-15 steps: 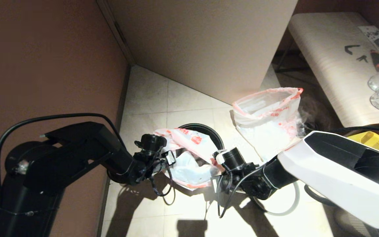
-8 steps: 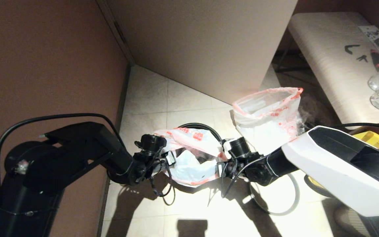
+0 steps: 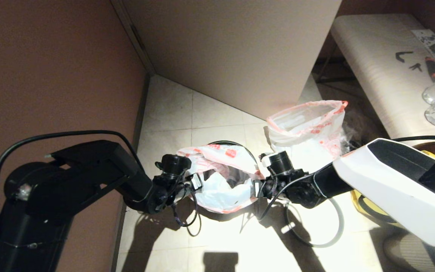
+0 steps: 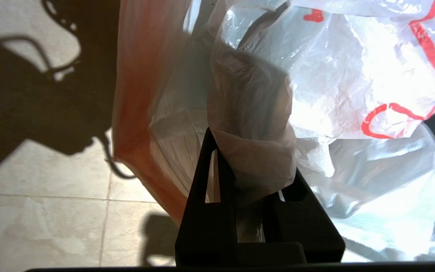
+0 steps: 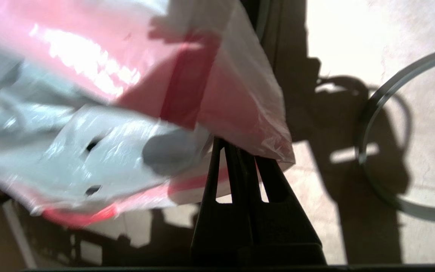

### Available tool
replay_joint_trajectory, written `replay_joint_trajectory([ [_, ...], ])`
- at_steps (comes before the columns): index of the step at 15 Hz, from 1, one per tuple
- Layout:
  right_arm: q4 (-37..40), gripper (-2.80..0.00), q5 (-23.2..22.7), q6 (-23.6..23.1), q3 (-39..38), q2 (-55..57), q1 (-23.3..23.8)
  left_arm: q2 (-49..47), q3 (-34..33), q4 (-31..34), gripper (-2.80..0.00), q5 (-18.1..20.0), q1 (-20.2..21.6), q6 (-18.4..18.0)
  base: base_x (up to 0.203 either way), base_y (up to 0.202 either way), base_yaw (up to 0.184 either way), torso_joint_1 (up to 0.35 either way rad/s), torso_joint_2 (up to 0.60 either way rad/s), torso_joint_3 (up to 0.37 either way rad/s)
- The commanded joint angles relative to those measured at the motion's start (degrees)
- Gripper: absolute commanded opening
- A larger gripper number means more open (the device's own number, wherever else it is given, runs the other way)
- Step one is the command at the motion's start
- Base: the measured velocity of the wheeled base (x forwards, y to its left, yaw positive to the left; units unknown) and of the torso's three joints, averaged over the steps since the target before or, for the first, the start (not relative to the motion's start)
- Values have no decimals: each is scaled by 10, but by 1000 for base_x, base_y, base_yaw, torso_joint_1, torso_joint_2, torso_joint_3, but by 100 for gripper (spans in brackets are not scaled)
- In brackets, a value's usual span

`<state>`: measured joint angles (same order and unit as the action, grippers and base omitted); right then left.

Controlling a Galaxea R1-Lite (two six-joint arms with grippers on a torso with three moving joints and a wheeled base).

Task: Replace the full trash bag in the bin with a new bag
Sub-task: Put the new garbage bag on the trash can

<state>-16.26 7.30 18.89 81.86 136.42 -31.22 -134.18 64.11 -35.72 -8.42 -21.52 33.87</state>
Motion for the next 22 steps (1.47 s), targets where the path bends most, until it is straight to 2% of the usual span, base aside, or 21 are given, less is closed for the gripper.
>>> replay_joint_trajectory([
  [1,0,-280,0,3,-45,-54,-12,1,2,-3,-280,-2,1,3,0,0,0,0,0,0],
  [4,0,-280,-3,-12,-137,-133,-24,1,2,-6,-280,-3,2,3,0,0,0,0,0,0],
  [7,-4,-280,-14,-19,-145,-153,-44,1,1,-8,-280,-3,2,2,0,0,0,0,0,0],
  [16,24,-280,-11,-32,3,-52,-72,1,-1,-8,-280,-3,1,2,0,0,0,0,0,0],
  [22,88,-280,-5,-42,140,-9,-9,2,-6,-8,-280,0,-1,1,0,0,0,0,0,0],
])
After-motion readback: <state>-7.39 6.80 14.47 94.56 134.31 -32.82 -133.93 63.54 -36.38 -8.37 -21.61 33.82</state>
